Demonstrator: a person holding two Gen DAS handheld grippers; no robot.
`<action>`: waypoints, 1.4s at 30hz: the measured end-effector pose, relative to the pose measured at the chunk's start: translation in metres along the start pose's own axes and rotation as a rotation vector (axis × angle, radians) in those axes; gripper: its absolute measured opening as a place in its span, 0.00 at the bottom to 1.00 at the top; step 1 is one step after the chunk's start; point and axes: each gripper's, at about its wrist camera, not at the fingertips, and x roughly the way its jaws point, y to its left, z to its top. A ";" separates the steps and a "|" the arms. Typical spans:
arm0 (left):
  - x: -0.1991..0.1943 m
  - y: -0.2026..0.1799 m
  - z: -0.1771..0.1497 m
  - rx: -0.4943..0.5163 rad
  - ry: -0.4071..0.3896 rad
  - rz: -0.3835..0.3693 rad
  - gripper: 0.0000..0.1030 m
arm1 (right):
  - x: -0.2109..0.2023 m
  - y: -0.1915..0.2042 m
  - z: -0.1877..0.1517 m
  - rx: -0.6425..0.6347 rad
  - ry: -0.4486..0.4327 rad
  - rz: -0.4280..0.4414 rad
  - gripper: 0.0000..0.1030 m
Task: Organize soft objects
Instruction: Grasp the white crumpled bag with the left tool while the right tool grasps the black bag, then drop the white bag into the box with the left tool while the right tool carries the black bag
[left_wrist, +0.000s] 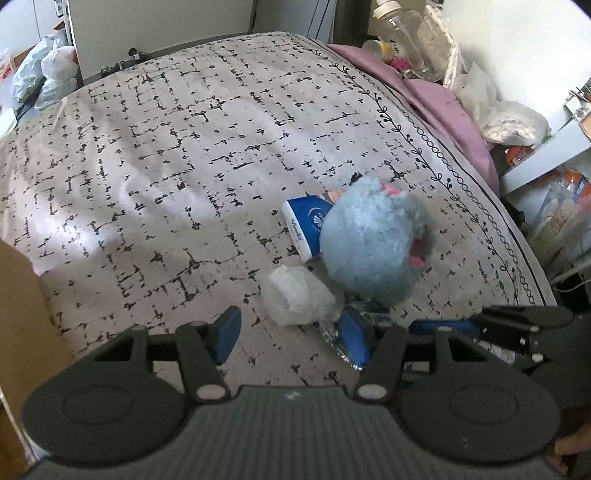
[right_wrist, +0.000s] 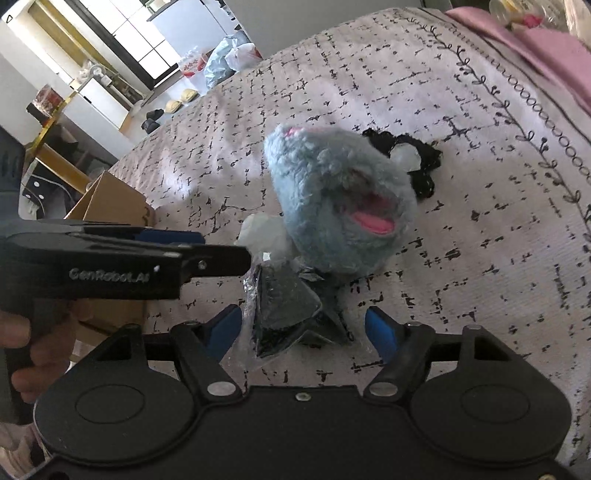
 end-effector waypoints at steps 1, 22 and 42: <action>0.003 0.001 0.002 -0.005 0.001 -0.001 0.57 | 0.001 0.000 0.000 0.002 0.003 0.009 0.56; 0.034 -0.013 0.009 0.059 -0.007 0.040 0.43 | -0.010 -0.012 -0.008 0.085 0.058 -0.027 0.33; -0.049 -0.011 -0.004 0.060 -0.141 0.051 0.43 | -0.045 0.024 -0.009 0.035 -0.047 -0.070 0.32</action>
